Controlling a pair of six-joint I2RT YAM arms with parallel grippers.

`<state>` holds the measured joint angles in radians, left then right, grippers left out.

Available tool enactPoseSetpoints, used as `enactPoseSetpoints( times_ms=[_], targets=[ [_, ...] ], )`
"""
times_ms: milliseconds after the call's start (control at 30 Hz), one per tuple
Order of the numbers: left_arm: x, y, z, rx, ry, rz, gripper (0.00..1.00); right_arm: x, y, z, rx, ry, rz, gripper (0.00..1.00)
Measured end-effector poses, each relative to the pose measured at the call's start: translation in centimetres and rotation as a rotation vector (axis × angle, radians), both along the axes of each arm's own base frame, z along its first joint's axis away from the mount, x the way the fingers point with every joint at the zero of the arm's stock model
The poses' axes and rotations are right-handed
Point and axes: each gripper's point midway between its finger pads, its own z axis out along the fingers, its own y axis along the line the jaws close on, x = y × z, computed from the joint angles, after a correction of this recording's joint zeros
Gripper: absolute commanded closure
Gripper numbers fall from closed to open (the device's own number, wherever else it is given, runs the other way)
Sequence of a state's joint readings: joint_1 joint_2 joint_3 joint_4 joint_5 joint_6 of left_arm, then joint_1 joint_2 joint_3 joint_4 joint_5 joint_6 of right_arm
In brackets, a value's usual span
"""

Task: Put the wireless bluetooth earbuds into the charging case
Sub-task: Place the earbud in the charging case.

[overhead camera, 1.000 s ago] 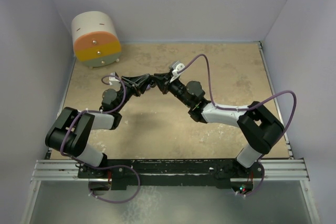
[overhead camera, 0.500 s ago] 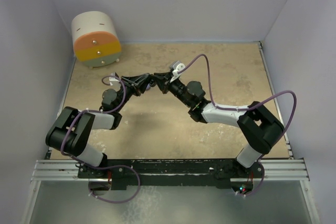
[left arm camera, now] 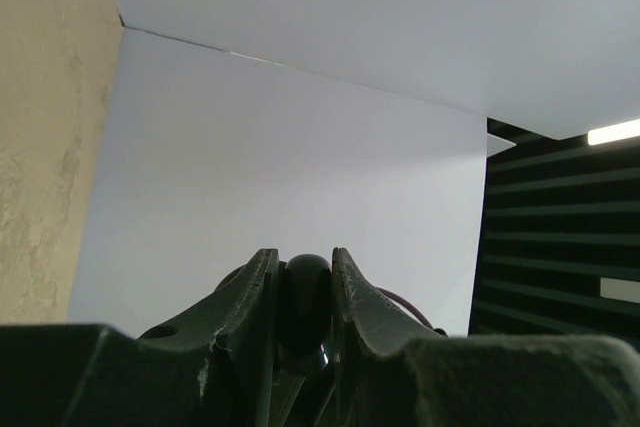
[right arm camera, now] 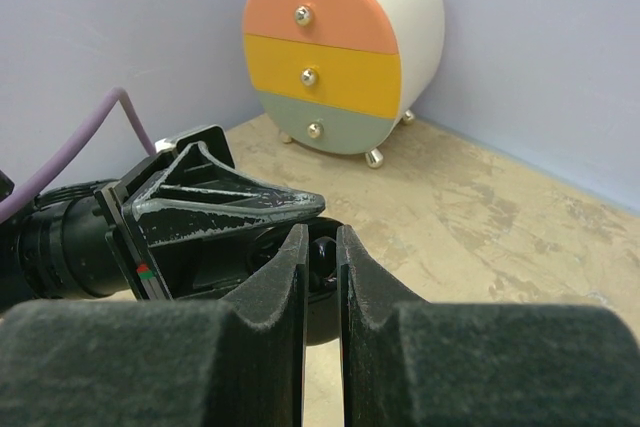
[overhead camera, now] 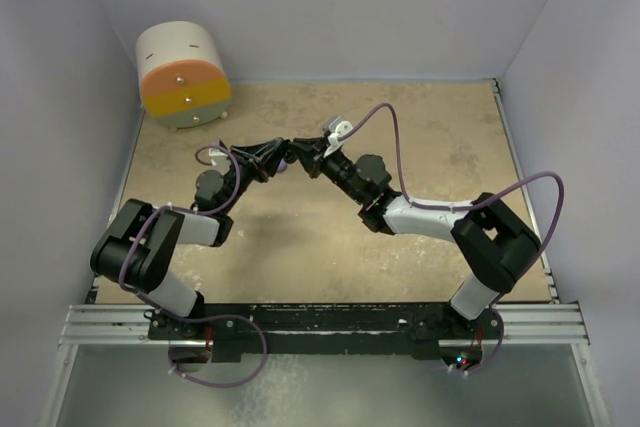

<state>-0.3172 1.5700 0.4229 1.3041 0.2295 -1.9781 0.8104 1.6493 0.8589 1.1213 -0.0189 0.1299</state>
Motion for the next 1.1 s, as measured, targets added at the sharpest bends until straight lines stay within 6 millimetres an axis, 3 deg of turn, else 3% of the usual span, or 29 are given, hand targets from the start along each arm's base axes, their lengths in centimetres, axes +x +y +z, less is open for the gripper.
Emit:
enactPoseSetpoints(
  times_ms=[200, 367, 433, 500, 600, 933, 1100],
  targets=[
    [0.1, 0.1, 0.2, -0.014, -0.003, 0.005, 1.00, 0.1, 0.1, 0.1, -0.001, -0.004, 0.000, 1.00],
    [0.3, 0.3, 0.3, -0.022, 0.002, 0.019, 1.00, 0.3, 0.2, -0.3, -0.010, -0.001, -0.003, 0.91],
    [0.4, 0.4, 0.1, -0.020, 0.008, 0.022, 1.00, 0.5, 0.2, -0.5, -0.013, 0.001, -0.004, 0.79],
    [0.4, 0.4, 0.0, -0.019, 0.010, 0.023, 1.00, 0.5, 0.2, -0.6, -0.015, 0.002, -0.004, 0.59],
    [0.5, 0.3, 0.1, -0.019, 0.005, 0.023, 1.00, 0.6, 0.2, -1.1, -0.026, 0.012, -0.006, 0.44],
    [0.5, 0.3, -0.1, 0.002, -0.005, 0.026, 1.00, 0.6, -0.1, -1.1, -0.029, 0.032, -0.001, 0.37],
    [0.6, 0.2, -0.5, 0.030, -0.012, 0.030, 1.00, 0.0, -0.9, 1.3, 0.001, 0.023, 0.007, 0.33]
  ],
)
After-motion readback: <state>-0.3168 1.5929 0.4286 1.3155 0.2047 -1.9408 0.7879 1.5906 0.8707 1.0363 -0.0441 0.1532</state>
